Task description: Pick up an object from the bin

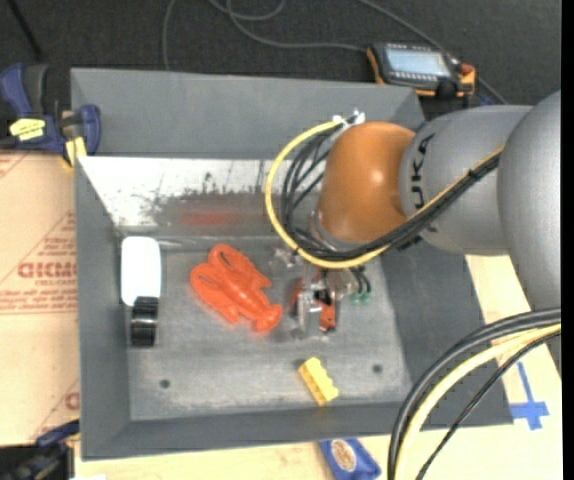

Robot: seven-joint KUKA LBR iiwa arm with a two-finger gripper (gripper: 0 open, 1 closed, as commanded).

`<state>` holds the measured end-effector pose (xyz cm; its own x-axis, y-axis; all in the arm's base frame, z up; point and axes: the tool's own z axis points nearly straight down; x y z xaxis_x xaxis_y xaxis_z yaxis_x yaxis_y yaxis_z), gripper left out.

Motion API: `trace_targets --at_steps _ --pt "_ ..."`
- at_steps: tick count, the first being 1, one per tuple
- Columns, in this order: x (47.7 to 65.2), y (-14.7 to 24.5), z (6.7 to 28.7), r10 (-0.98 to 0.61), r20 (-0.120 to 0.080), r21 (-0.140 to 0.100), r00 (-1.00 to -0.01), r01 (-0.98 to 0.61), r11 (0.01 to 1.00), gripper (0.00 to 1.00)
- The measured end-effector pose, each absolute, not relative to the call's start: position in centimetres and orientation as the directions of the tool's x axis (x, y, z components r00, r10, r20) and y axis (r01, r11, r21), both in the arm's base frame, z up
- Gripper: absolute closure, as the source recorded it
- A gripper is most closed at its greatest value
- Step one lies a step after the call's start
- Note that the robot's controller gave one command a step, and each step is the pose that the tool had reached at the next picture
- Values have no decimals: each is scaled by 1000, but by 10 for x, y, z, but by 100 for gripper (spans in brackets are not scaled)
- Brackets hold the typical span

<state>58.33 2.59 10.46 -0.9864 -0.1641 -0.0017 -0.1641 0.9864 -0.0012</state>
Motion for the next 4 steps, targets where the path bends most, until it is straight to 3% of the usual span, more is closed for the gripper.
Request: trace_targets --at_steps 1,2,3,4 --pt "605 48 88 -96 -12 0 -995 -96 995 0" --pt "574 69 74 -84 -3 -1 -996 -84 996 0" --pt "639 94 71 21 -4 0 -1000 21 1000 100" --pt "639 93 71 20 -5 -1 -1000 20 1000 100"
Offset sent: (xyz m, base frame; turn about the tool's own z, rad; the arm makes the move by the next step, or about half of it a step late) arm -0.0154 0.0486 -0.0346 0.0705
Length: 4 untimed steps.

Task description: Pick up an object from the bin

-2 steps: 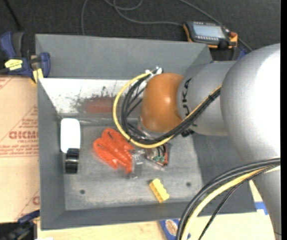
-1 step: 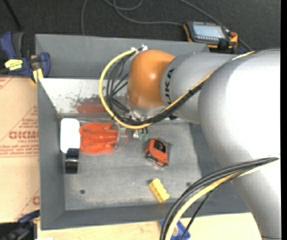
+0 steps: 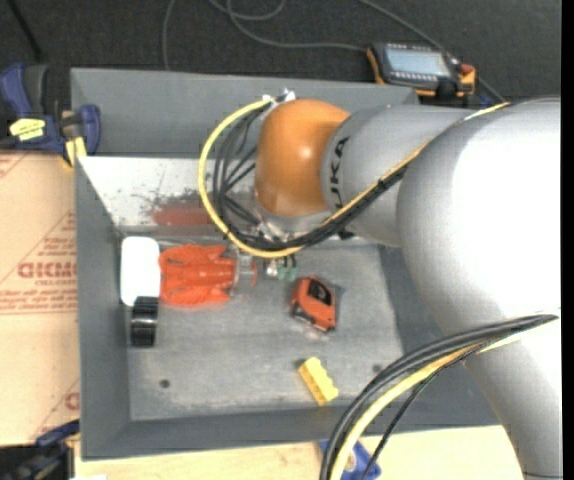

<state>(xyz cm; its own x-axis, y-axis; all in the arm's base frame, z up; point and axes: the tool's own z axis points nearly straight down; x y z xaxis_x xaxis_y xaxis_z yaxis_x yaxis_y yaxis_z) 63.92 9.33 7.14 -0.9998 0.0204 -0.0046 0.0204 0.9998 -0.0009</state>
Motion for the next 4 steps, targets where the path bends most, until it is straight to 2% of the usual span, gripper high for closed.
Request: trace_targets --at_steps 1,2,3,4 --pt "633 92 112 28 5 -1 -1000 28 1000 100" --pt "635 93 139 65 -15 4 -998 65 998 100" --pt "620 81 162 73 8 -1 -997 73 997 100" --pt "621 95 234 61 -1 0 -998 61 998 100"
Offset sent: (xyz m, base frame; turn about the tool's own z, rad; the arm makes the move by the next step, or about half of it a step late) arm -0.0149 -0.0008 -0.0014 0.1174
